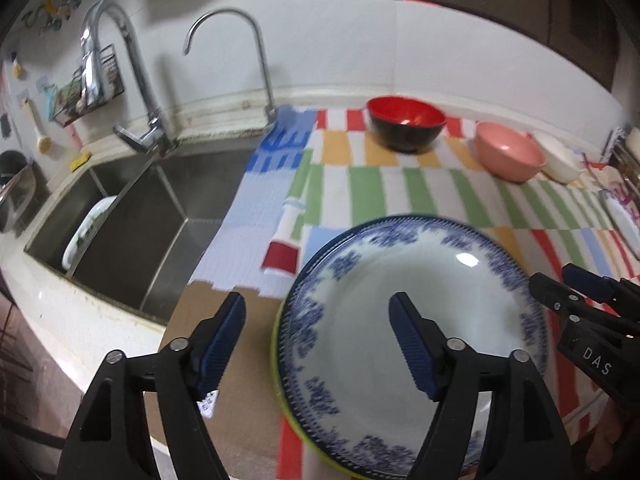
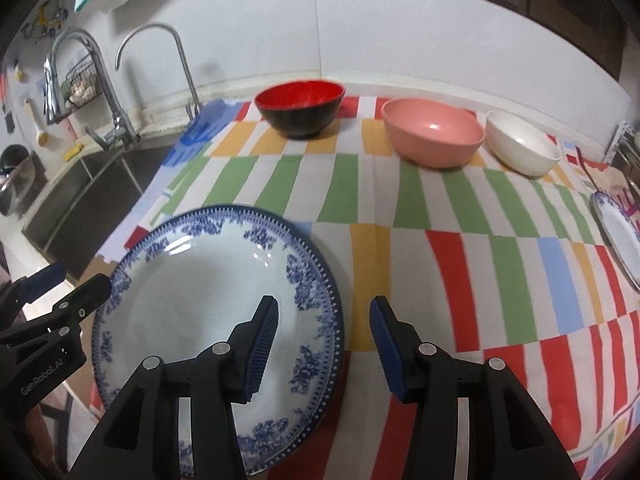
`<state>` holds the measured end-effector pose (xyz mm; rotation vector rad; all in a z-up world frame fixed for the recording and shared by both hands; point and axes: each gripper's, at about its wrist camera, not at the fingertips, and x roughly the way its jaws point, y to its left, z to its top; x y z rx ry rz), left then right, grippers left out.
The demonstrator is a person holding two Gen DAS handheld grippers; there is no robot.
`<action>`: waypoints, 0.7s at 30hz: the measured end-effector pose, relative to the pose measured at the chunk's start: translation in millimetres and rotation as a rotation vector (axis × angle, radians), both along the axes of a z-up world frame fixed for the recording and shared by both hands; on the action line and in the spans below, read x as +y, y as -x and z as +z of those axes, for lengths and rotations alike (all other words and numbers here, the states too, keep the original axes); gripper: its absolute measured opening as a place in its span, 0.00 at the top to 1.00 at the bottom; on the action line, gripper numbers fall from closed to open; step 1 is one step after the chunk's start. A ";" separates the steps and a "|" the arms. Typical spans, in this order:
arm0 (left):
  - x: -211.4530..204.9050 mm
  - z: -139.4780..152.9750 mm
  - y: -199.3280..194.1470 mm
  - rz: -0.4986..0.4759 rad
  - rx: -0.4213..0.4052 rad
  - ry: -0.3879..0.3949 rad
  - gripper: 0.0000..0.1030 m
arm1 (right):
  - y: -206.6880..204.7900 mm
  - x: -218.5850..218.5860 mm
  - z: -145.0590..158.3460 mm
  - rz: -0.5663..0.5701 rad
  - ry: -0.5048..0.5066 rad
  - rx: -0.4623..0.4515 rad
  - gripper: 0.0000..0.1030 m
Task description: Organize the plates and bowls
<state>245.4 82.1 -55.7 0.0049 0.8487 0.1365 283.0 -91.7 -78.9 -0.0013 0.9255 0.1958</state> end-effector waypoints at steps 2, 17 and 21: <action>-5.4 8.0 -1.4 -0.029 -0.018 0.009 0.20 | 3.4 -5.9 8.9 -0.018 -0.003 -0.024 0.53; -96.9 56.7 -27.4 -0.260 -0.175 0.003 0.04 | 20.6 -94.4 60.2 -0.250 0.042 -0.164 0.30; -132.5 65.7 -35.0 -0.319 -0.210 0.002 0.01 | 24.3 -128.7 71.7 -0.319 0.065 -0.197 0.26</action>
